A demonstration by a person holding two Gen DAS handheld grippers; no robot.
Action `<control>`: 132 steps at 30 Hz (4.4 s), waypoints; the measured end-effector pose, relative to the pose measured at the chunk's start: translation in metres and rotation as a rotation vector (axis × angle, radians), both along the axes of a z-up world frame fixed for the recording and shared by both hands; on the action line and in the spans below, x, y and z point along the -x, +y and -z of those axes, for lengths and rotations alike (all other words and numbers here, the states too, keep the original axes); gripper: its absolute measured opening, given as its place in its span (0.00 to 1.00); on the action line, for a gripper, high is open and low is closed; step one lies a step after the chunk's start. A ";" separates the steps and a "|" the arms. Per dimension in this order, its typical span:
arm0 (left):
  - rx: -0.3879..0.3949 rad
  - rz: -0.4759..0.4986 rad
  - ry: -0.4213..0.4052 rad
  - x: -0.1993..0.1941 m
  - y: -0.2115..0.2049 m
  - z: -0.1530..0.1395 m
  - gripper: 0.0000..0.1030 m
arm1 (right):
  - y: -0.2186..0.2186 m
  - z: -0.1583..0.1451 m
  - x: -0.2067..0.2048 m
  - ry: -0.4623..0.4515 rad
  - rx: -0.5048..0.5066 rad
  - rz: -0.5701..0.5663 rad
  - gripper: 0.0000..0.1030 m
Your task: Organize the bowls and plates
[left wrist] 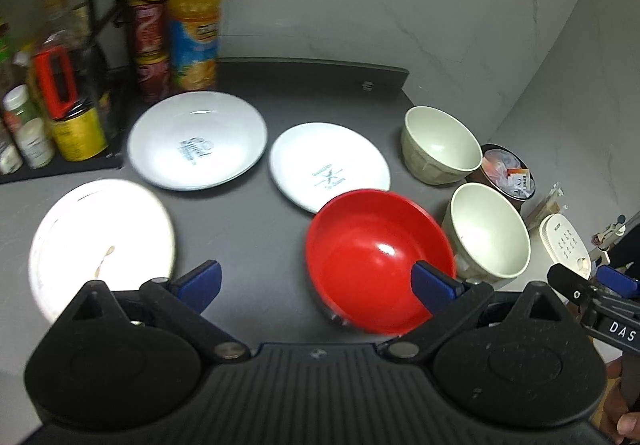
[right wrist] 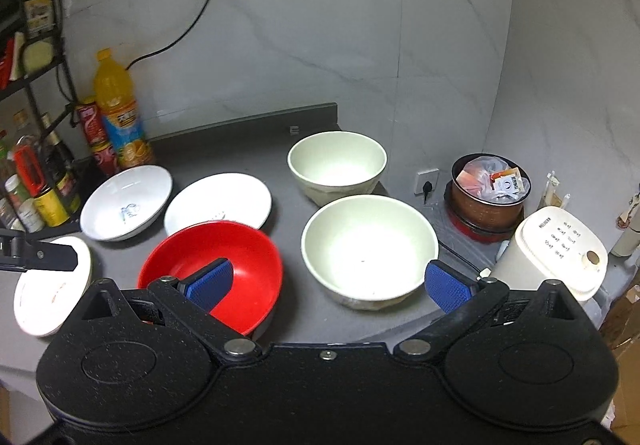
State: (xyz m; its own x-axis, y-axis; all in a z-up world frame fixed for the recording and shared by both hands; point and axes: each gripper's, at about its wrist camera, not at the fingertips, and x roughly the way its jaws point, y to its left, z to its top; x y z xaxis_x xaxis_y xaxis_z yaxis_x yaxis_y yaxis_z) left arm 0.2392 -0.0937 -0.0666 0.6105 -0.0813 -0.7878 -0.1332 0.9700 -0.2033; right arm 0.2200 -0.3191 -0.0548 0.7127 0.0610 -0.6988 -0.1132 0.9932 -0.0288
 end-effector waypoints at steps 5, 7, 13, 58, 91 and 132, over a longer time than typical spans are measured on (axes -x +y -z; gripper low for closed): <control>0.008 0.053 0.019 -0.038 -0.013 0.008 0.96 | -0.010 0.011 -0.026 0.032 -0.011 0.039 0.99; 0.007 0.079 0.031 -0.055 -0.021 0.013 0.96 | -0.014 0.016 -0.037 0.051 -0.005 0.053 0.99; 0.004 0.173 0.059 -0.097 -0.046 0.024 0.91 | -0.029 0.035 -0.066 0.122 -0.025 0.118 0.92; 0.021 0.386 0.383 -0.235 -0.169 0.130 0.04 | -0.094 0.134 -0.130 0.424 -0.188 0.187 0.15; 0.112 0.176 0.143 -0.159 -0.078 0.029 0.04 | -0.038 0.046 -0.108 0.228 -0.189 0.001 0.16; 0.176 -0.019 0.264 -0.099 0.009 0.078 0.08 | 0.041 0.075 -0.076 0.363 -0.119 -0.156 0.17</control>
